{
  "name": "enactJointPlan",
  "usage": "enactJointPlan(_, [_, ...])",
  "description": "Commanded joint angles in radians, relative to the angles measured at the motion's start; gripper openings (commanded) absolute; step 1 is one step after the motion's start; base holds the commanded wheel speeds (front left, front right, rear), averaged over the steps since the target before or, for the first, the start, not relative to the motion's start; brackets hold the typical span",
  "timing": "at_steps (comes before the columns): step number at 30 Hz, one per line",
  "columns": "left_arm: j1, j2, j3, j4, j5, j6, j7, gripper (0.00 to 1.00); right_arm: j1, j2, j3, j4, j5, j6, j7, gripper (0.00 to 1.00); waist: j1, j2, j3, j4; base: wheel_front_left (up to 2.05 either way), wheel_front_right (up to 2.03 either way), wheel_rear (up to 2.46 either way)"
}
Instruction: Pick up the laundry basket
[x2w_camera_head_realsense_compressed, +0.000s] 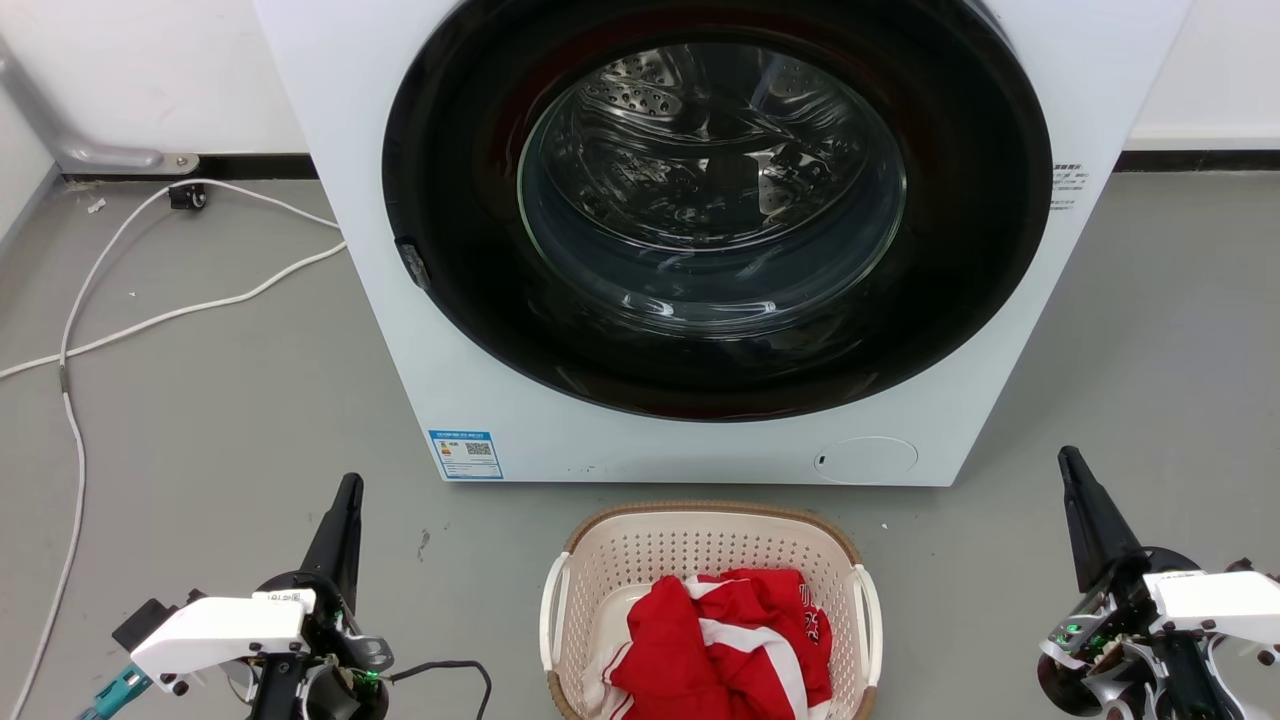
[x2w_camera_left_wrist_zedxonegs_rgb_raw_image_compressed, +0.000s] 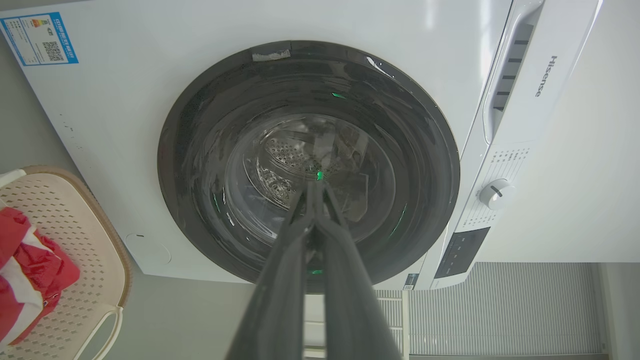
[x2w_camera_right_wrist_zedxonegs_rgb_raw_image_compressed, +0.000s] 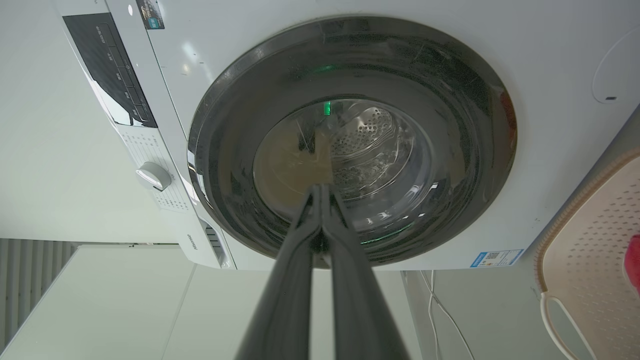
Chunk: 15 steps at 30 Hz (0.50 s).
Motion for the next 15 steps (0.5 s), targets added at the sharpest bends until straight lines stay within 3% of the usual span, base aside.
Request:
enactJointPlan(1, [0.002,-0.002,0.004,0.0,0.004,-0.003,0.003,0.0,-0.001,0.005,-0.001,0.001,-0.004,0.0,0.001,0.0,0.0,-0.0001,0.0,0.0,0.0,0.0,0.0])
enactJointPlan(15, [0.002,-0.002,0.005,0.0,0.004,-0.003,0.004,0.0,-0.001,0.005,-0.001,0.001,-0.004,0.0,0.001,0.0,0.0,-0.0001,0.0,0.0,0.0,0.0,0.0])
